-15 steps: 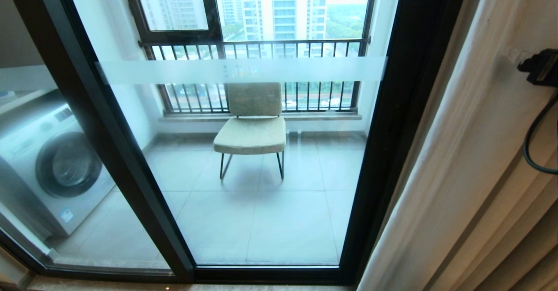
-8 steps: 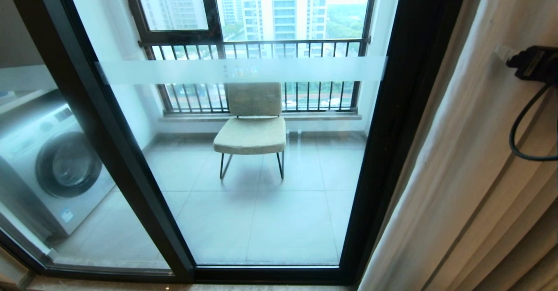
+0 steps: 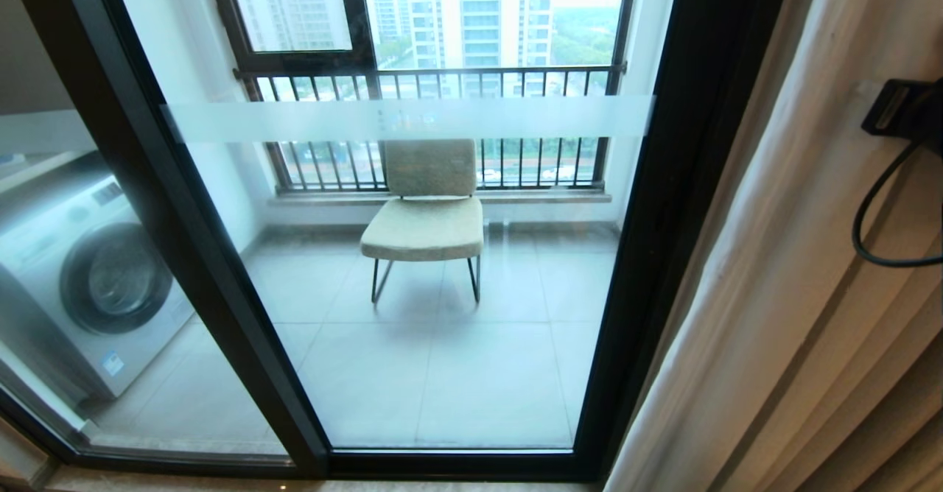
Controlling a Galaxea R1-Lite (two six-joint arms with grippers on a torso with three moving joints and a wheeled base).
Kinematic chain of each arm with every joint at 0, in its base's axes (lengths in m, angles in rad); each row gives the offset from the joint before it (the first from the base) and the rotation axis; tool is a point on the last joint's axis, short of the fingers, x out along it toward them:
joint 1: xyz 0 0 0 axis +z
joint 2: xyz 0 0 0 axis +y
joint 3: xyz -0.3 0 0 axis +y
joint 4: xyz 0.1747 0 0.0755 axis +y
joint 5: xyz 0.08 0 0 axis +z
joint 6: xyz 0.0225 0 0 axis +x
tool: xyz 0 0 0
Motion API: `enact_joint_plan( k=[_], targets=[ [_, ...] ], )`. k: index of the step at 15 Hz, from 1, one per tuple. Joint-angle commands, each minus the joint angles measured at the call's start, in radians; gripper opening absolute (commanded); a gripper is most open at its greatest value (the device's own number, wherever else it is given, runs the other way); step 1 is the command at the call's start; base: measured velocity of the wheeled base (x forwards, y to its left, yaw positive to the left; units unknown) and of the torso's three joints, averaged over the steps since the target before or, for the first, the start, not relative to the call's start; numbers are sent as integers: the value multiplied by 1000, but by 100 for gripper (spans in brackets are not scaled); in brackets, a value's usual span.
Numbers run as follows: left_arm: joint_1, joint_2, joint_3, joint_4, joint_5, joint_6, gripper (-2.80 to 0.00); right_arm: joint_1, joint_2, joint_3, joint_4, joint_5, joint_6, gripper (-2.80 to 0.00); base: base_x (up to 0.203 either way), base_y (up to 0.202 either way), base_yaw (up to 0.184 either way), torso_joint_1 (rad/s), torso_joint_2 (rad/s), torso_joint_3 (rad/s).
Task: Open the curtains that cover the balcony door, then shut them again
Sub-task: Close the inner curtains on both sides
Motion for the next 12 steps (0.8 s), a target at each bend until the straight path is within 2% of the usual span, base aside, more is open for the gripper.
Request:
enact_joint_plan(
  k=[1,8,12],
  targets=[
    [-1,0,0,-1,1,-1,-280,4,-9,4,-4,1,2,-280,0,0,0,0,0,0],
    [0,0,0,-1,1,-1,-280,73,-47,19,-6,-1,5,-280,0,0,0,0,0,0],
    [-1,0,0,-1,1,-1,-280,107,-83,77,-46,-1,1,-280,0,0,0,0,0,0]
  ],
)
